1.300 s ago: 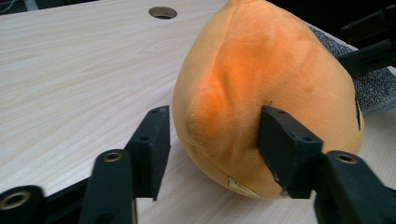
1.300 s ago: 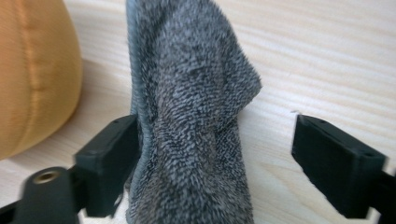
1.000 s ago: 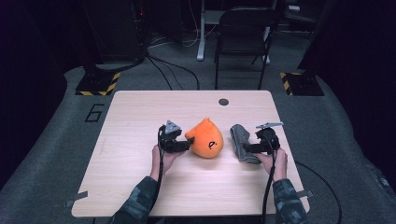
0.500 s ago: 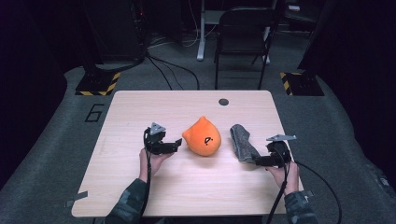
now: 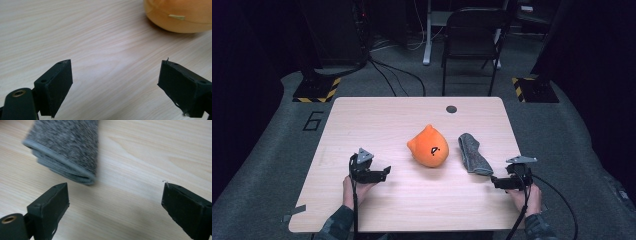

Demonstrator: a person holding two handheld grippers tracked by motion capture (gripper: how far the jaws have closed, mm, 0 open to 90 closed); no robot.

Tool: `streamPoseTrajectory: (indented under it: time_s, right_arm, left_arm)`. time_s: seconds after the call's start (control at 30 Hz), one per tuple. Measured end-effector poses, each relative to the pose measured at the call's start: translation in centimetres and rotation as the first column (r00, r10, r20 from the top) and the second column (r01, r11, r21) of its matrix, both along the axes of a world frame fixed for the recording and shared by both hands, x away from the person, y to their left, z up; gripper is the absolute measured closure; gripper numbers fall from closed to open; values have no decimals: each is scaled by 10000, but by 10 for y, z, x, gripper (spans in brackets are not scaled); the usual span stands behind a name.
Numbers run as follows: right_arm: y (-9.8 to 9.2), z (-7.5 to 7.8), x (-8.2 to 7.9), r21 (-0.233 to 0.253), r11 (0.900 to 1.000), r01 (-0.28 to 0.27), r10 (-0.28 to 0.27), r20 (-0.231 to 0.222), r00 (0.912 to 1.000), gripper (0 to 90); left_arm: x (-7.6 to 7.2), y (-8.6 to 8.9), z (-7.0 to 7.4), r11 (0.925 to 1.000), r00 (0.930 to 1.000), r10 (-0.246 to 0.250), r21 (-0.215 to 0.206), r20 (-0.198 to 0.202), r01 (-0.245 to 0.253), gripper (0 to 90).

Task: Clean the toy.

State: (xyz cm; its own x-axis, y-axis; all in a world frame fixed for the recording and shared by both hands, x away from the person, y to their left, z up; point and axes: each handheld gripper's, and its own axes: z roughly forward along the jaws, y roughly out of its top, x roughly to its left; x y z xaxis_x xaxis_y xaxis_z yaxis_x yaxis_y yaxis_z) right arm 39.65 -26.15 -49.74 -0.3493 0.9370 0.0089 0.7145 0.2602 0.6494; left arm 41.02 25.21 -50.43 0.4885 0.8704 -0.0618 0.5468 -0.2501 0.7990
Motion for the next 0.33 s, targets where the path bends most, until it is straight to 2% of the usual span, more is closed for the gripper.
streamPoseTrajectory:
  time_s: [0.1, 0.2, 0.3, 0.33]
  right_arm:
    - [-5, -7, 3, -139, 9998, 107, -109, -173, 9998, 56]
    - [-7, -12, 6, -230, 9996, 168, -177, -354, 9992, 52]
    - [-6, -15, 7, -312, 9993, 184, -202, -555, 9983, 50]
    - [-6, -15, 8, -322, 9994, 132, -147, -483, 9987, 50]
  left_arm:
    - [4, 4, -6, 9998, 9995, 156, 92, -265, -154, 108]
    - [7, 3, -11, 9999, 9990, 94, 111, -447, -89, 102]
    - [8, 2, -13, 9996, 9990, 26, 281, -450, -14, 102]
    - [8, 2, -15, 9995, 9990, 43, 321, -438, -29, 102]
